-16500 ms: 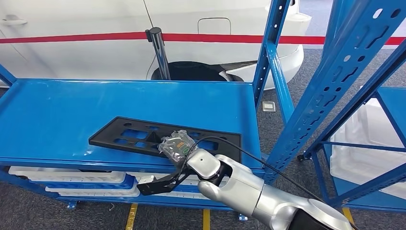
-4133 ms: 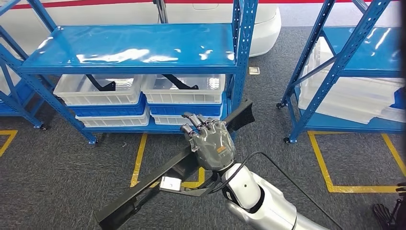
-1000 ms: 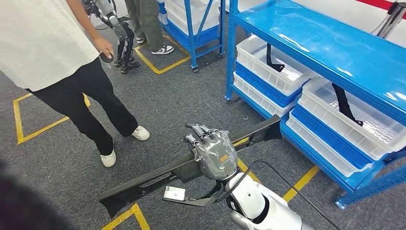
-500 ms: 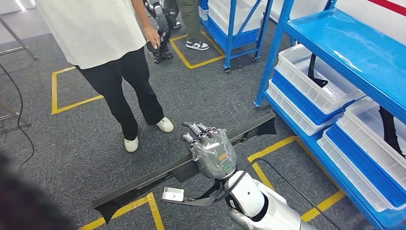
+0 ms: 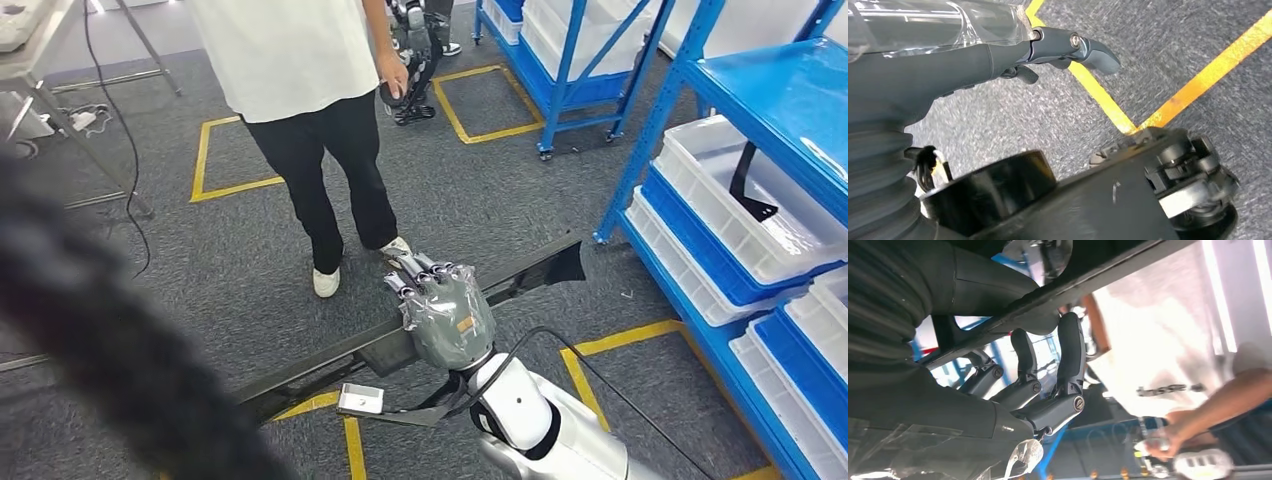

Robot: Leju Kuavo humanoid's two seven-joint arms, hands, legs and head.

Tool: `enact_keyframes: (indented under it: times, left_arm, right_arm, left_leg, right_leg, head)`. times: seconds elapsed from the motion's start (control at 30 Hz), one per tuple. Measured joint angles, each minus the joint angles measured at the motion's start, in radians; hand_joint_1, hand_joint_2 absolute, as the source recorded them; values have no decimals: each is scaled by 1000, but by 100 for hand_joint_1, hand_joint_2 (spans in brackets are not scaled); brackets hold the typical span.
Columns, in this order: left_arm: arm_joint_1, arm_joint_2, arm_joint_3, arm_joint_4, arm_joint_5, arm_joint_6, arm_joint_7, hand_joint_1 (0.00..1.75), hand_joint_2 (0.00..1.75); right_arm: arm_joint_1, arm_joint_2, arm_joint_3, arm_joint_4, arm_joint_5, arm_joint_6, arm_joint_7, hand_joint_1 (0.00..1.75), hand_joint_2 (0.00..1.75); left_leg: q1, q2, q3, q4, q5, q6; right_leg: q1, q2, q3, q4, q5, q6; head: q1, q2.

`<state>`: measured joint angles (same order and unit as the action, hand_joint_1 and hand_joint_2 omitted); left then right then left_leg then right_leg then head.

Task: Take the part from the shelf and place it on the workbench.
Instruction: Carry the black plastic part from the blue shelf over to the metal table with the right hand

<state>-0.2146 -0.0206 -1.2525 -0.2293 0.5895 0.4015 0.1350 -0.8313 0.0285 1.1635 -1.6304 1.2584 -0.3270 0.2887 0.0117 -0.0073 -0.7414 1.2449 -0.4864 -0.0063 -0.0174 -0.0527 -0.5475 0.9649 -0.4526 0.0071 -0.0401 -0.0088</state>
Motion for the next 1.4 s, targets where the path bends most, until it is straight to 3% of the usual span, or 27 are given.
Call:
enact_keyframes:
  times: [0.07, 0.13, 0.17, 0.23, 0.27, 0.33, 0.37, 0.43, 0.47, 0.5, 0.57, 0.63, 0.7, 0.73, 0.77, 0.8, 0.87, 0.9, 0.97, 1.0, 1.07, 1.13, 1.17, 1.2, 1.27, 1.33, 1.4]
  left_arm:
    - [3, 0, 0, 0, -1, 0, 2, 0, 175]
    - [4, 0, 0, 0, -2, 0, 3, 0, 175]
    - [4, 0, 0, 0, -3, 0, 2, 0, 175]
    - [6, 1, 0, 0, -3, 0, 1, 0, 175]
    - [9, 1, 0, 0, -3, 0, 1, 0, 175]
    - [9, 1, 0, 0, -4, 1, 1, 0, 175]
    - [7, 1, 0, 0, -5, 1, 1, 0, 175]
    - [5, 0, 0, 0, -7, 1, 1, 0, 175]
    - [6, 0, 0, 0, -7, 1, 1, 0, 175]
    - [8, 0, 0, 0, -8, 1, 1, 0, 175]
    - [10, 0, 0, 0, -9, 1, 1, 0, 175]
    - [9, 0, 0, 0, -9, 1, 3, 0, 175]
    - [11, 0, 0, 0, -10, 0, 5, 0, 175]
    - [13, 1, 0, 0, -10, 0, 5, 0, 175]
    - [15, 1, 0, 0, -10, 0, 5, 0, 175]
    - [15, 2, 0, 0, -11, 0, 6, 0, 175]
    - [11, 2, 0, 0, -12, 1, 7, 0, 175]
    - [8, 2, 0, 0, -12, 1, 7, 0, 175]
    - [2, 2, 1, 0, -12, 2, 6, 0, 175]
    - [0, 2, 2, 0, -12, 2, 7, 0, 175]
    - [3, 2, 2, 0, -13, 2, 10, 0, 175]
    - [6, 3, 2, 0, -13, 2, 13, 0, 175]
    - [5, 3, 2, 0, -13, 1, 13, 0, 175]
    - [5, 4, 2, 0, -13, 1, 14, 0, 175]
    - [10, 5, 2, 0, -13, 1, 15, 0, 175]
    - [14, 6, 2, 0, -13, 0, 15, 0, 175]
    - [12, 3, 2, 0, -13, -2, 13, 0, 175]
  right_arm:
    - [-2, 0, 0, 0, 1, 1, 0, 175, 175]
    - [-5, 0, 0, 0, 2, 2, 0, 175, 175]
    - [-6, 0, 0, 0, 2, 2, 0, 175, 175]
    - [-6, 0, 0, -1, 5, 3, -1, 175, 175]
    - [-7, 1, 0, -1, 6, 3, -2, 175, 175]
    - [-7, 0, 1, -4, 8, 3, -4, 175, 175]
    - [-6, -2, 1, -5, 9, 4, -5, 175, 175]
    - [-4, -5, 2, -6, 9, 4, -6, 175, 175]
    - [-3, -6, 3, -6, 9, 5, -6, 175, 175]
    - [-2, -7, 4, -7, 10, 5, -6, 175, 175]
    - [-2, -7, 5, -7, 10, 6, -6, 175, 175]
    - [-2, -8, 6, -8, 10, 6, -6, 175, 175]
    - [-3, -8, 6, -8, 10, 6, -6, 175, 175]
    - [-4, -8, 6, -9, 10, 5, -6, 175, 175]
    - [-5, -7, 6, -9, 10, 5, -6, 175, 175]
    - [-7, -6, 6, -9, 9, 4, -5, 175, 175]
    - [-8, -5, 6, -9, 8, 3, -5, 175, 175]
    - [-8, -5, 6, -9, 8, 4, -6, 175, 175]
    - [-8, -5, 7, -8, 8, 7, -6, 175, 175]
    - [-8, -5, 8, -8, 8, 8, -6, 175, 175]
    - [-9, -5, 9, -8, 8, 10, -6, 175, 175]
    - [-11, -5, 10, -8, 8, 10, -7, 175, 175]
    - [-12, -5, 10, -8, 8, 10, -7, 175, 175]
    - [-12, -5, 10, -8, 7, 10, -7, 175, 175]
    - [-13, -5, 11, -8, 7, 10, -8, 175, 175]
    - [-14, -4, 11, -9, 3, 10, -9, 175, 175]
    - [-12, -5, 12, -8, -3, 9, -11, 175, 175]
  left_leg:
    - [-2, 36, 76, -145, 69, 3]
    - [-13, 75, 134, -262, 104, 14]
    - [-19, 82, 142, -283, 105, 19]
    - [-22, 59, 142, -290, 104, 31]
    - [-21, 46, 144, -294, 106, 36]
    - [-15, 23, 151, -302, 110, 51]
    - [-15, 11, 152, -303, 110, 55]
    - [-14, -18, 154, -302, 109, 60]
    - [-13, -34, 155, -301, 108, 60]
    - [-12, -50, 157, -300, 107, 59]
    - [-6, -81, 160, -295, 102, 52]
    - [-5, -109, 154, -282, 93, 38]
    - [-2, -131, 145, -277, 91, 26]
    - [1, -140, 142, -279, 92, 22]
    - [2, -131, 139, -275, 91, 18]
    - [1, -108, 130, -257, 81, 14]
    - [-2, -41, 83, -156, 33, 8]
    - [-2, -21, 46, -83, 2, 6]
    - [-2, -9, -6, 22, -31, 8]
    - [-3, -8, -5, 23, -24, 11]
    - [-12, 10, 57, -90, 33, 25]
    - [-34, 62, 129, -227, 77, 44]
    - [-44, 81, 145, -262, 84, 51]
    - [-50, 87, 149, -275, 82, 55]
    - [-48, 61, 154, -287, 87, 61]
    - [-39, 34, 167, -302, 95, 68]
    - [-32, 8, 173, -308, 98, 74]
  right_leg:
    - [1, -23, 9, 0, -8, 5]
    - [6, -43, 15, 0, -16, 15]
    - [8, -53, 17, 0, -20, 20]
    - [7, -69, 21, -1, -26, 31]
    - [4, -58, 21, 5, -34, 36]
    - [0, -5, -7, 71, -73, 40]
    - [0, 23, -39, 136, -104, 40]
    - [0, 46, -118, 277, -152, 43]
    - [-1, 49, -142, 309, -151, 45]
    - [-2, 51, -146, 300, -129, 47]
    - [-11, 73, -103, 180, -48, 53]
    - [-23, 122, -57, 62, 3, 56]
    - [-23, 140, -45, 30, 7, 47]
    - [-20, 127, -45, 31, 8, 39]
    - [-19, 116, -43, 30, 9, 32]
    - [-18, 103, -42, 29, 9, 25]
    - [-14, 76, -38, 28, 7, 14]
    - [-11, 61, -36, 28, 4, 9]
    - [-4, 30, -33, 28, 0, 4]
    - [-1, 16, -31, 28, -3, 3]
    - [3, -9, -23, 28, -9, 2]
    - [6, -32, -15, 27, -15, 6]
    - [8, -42, -13, 27, -18, 9]
    - [9, -53, -11, 25, -20, 12]
    - [8, -66, -4, 24, -26, 21]
    - [5, -24, -13, 60, -51, 29]
    - [4, 33, -68, 175, -104, 34]
  head:
    - [0, 0]
    - [0, 0]
    - [0, 0]
    - [1, 0]
    - [1, 0]
    - [1, 0]
    - [1, 0]
    - [1, 0]
    - [1, 0]
    - [1, 0]
    - [1, 0]
    - [0, 0]
    - [0, 0]
    - [-1, 0]
    - [-1, 0]
    - [-2, 0]
    - [-4, 0]
    - [-5, 0]
    - [-5, 0]
    - [-5, 0]
    - [-5, 0]
    - [-5, 0]
    - [-5, 0]
    - [-5, 0]
    - [-5, 0]
    - [-5, 0]
    - [-5, 0]
